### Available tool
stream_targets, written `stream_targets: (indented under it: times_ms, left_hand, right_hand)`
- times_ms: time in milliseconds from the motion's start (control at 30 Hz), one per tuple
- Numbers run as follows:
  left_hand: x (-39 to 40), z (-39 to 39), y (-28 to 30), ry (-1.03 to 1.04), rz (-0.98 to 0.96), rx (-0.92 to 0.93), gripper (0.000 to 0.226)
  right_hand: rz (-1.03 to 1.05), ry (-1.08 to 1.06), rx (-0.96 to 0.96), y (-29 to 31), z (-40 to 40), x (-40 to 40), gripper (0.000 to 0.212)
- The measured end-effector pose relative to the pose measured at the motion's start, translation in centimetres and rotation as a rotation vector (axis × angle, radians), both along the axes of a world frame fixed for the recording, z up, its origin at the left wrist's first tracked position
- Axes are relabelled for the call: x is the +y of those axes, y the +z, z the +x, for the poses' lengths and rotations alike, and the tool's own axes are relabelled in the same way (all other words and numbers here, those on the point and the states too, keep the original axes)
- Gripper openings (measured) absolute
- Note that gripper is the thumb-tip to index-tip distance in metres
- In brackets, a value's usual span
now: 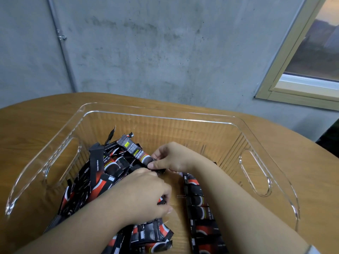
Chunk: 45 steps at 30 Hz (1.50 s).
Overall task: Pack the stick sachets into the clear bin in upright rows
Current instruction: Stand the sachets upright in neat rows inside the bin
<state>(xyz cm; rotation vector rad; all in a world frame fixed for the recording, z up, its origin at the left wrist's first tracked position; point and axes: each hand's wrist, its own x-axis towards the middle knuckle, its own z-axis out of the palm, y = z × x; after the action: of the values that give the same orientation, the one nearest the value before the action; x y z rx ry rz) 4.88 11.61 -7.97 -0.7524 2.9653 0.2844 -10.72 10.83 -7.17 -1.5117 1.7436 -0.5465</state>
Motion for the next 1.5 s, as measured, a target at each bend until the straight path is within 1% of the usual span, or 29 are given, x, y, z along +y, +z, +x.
stream_targets:
  times_ms: [33,67,167,267,333,433,500,533,567,633,700,867,967,1067,1167,1233,1333,1433,1467,1500]
  left_hand:
    - [0.0,0.0,-0.1,0.012,0.003,-0.011,0.031]
    - [-0.1,0.0,-0.2,0.02,0.006,-0.026,0.033]
    - [-0.2,0.0,-0.2,0.002,-0.01,-0.047,0.043]
    - [-0.1,-0.3,0.2,-0.045,-0.051,-0.033,0.054]
    - [-0.1,-0.5,0.3,-0.037,-0.055,-0.009,0.048]
    - [0.0,-0.6,0.1,-0.021,-0.042,0.022,0.029]
    - [0.0,-0.7,0.1,-0.003,-0.003,0.083,0.021]
    - [0.1,-0.7,0.1,0.002,0.016,0.101,0.021]
    - [0.1,-0.6,0.2,0.004,0.029,0.104,0.024]
    - [0.1,-0.6,0.0,-0.002,0.033,0.082,0.034]
    - [0.0,-0.6,-0.1,-0.01,0.028,0.059,0.042]
    - [0.3,-0.7,0.3,0.001,0.044,0.051,0.052]
    - [0.3,-0.8,0.5,0.001,0.065,0.059,0.054]
    - [0.1,-0.8,0.2,-0.01,0.05,0.062,0.053]
    - [0.0,-0.7,0.0,-0.009,0.041,0.058,0.051]
    - [0.1,-0.7,0.0,-0.013,0.042,0.066,0.051]
    - [0.1,-0.6,0.2,-0.016,0.051,0.081,0.052]
    - [0.2,-0.6,0.3,-0.017,0.045,0.084,0.052]
    - [0.2,-0.6,0.3,-0.017,0.037,0.081,0.052]
    - [0.3,-0.6,0.3,-0.015,0.032,0.077,0.053]
  right_hand:
    - [-0.003,0.003,0.009,0.1,-0.1,0.0,0.01]
    - [-0.007,0.005,0.024,0.3,-0.2,0.0,0.01]
    - [-0.013,-0.002,0.1,1.0,-0.8,0.1,0.014]
    - [0.008,-0.02,0.134,1.4,-1.3,0.2,0.014]
    - [0.042,-0.032,0.123,1.5,-1.3,0.3,0.015]
    - [0.07,-0.055,0.134,2.1,-1.3,0.7,0.019]
    - [0.068,-0.093,0.177,3.1,-1.4,1.1,0.02]
    - [0.059,-0.118,0.22,3.7,-1.6,1.5,0.018]
    - [0.05,-0.14,0.276,4.4,-1.8,2.0,0.015]
    - [0.033,-0.177,0.383,5.3,-2.1,3.2,0.016]
    - [0.036,-0.216,0.435,6.0,-2.5,4.3,0.018]
    - [0.18,-0.316,0.594,6.4,-3.5,5.4,0.025]
    - [0.204,-0.372,0.682,5.6,-4.4,4.7,0.026]
    - [0.226,-0.409,0.687,4.8,-4.4,4.2,0.024]
    - [0.19,-0.46,0.734,4.3,-4.4,4.0,0.022]
    - [0.162,-0.494,0.727,4.4,-4.4,4.1,0.021]
    - [0.196,-0.489,0.693,5.2,-4.0,4.8,0.018]
    - [0.266,-0.428,0.709,5.9,-3.3,6.0,0.019]
    - [0.281,-0.419,0.735,5.9,-3.2,6.4,0.014]
    - [0.279,-0.416,0.769,6.1,-2.7,6.8,0.005]
